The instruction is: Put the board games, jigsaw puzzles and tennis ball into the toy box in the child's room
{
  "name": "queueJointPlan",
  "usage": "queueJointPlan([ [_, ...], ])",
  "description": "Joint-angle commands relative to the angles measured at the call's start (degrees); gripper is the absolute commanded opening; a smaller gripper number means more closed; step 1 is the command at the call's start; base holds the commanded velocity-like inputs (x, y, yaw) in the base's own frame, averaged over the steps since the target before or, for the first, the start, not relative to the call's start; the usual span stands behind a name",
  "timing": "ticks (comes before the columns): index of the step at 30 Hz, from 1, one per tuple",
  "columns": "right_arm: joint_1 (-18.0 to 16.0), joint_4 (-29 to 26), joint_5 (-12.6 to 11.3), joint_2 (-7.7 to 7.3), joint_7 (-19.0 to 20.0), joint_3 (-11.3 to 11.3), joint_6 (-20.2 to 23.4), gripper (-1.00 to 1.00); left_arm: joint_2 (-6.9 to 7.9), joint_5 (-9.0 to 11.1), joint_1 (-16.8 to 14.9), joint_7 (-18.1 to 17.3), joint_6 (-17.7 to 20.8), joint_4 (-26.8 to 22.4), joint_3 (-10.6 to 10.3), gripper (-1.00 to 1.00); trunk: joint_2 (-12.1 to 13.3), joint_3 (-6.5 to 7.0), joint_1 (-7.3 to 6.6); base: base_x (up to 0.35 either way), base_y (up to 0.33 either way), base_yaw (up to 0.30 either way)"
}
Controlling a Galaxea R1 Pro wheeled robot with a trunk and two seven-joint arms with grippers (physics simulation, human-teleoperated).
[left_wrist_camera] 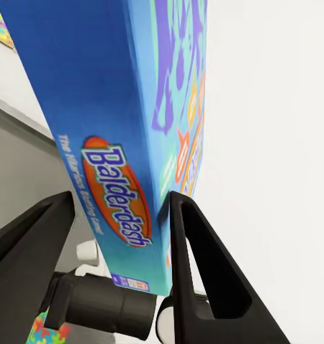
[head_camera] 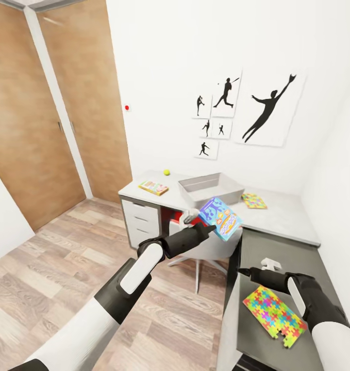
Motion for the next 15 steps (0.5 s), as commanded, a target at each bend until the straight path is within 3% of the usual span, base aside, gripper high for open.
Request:
queueJointPlan([
  [1,0.0,-0.1,-0.3,0.01,0.1,-0.1,0.5,1.00,-0.02,0.2,-0.1,-0.1,0.2,0.0,0.0,-1.00,-0.1,-0.13,0.04,0.003,-0.001,0.218],
  [15,0.0,-0.1,-0.3,0.01,0.1,-0.1,0.5,1.00,0.00,0.1,-0.1,0.0,0.2,0.0,0.0,-1.00,-0.1,-0.13,0.04,0.001,0.000,0.274],
])
